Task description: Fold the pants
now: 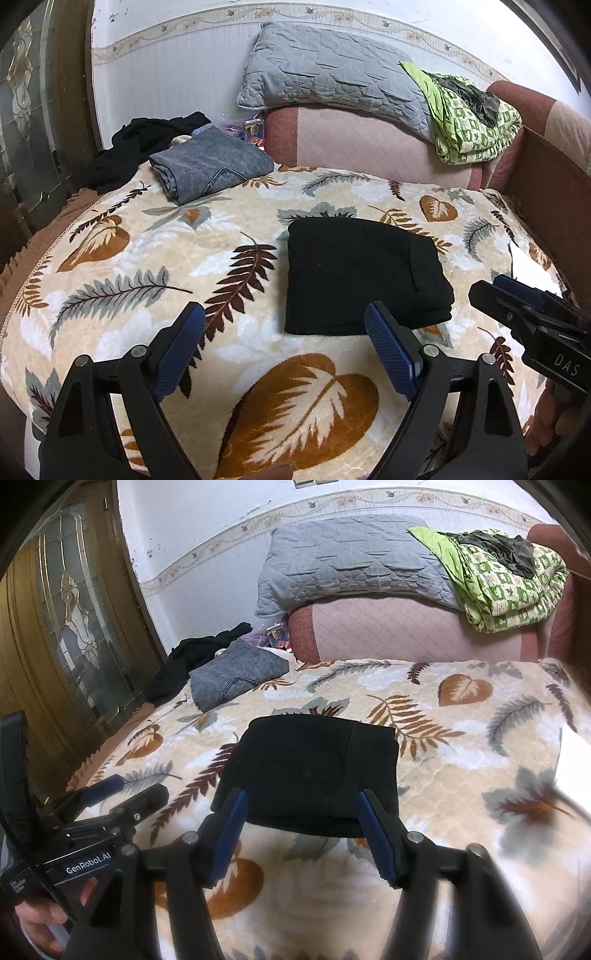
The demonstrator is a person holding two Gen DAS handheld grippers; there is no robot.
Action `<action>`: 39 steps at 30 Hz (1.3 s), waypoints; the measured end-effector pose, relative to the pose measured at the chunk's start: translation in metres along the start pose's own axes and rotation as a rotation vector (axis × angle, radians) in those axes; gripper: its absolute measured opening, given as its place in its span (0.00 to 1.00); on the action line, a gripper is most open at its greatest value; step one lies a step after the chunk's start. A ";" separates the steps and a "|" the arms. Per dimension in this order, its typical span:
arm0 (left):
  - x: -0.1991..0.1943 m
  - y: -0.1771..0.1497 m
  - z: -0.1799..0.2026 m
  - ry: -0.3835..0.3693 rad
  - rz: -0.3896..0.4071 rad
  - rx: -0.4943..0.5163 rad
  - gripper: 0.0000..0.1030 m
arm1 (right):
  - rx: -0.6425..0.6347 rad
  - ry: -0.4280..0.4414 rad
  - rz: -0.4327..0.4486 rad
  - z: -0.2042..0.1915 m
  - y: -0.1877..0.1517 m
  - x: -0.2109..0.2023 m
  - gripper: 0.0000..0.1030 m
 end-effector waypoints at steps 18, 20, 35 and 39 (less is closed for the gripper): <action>0.004 -0.002 0.009 -0.005 -0.012 0.028 0.87 | 0.014 -0.003 -0.009 0.005 -0.004 0.003 0.62; 0.004 -0.002 0.010 -0.006 -0.012 0.030 0.87 | 0.016 -0.003 -0.010 0.006 -0.005 0.003 0.62; -0.003 -0.002 0.016 -0.019 -0.002 0.041 0.87 | 0.017 -0.003 -0.007 0.007 -0.007 0.001 0.63; -0.005 -0.002 0.017 -0.021 0.001 0.044 0.87 | 0.017 -0.003 -0.005 0.006 -0.008 -0.003 0.63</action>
Point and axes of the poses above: each gripper's, at about its wrist camera, not at the fingertips, and x roughly the way its jaws point, z to its right, y to its top, the point moved 5 cm from there along x, roughly the way its jaws point, and after that the axes turned 4 degrees about z, right-handed, at the moved point
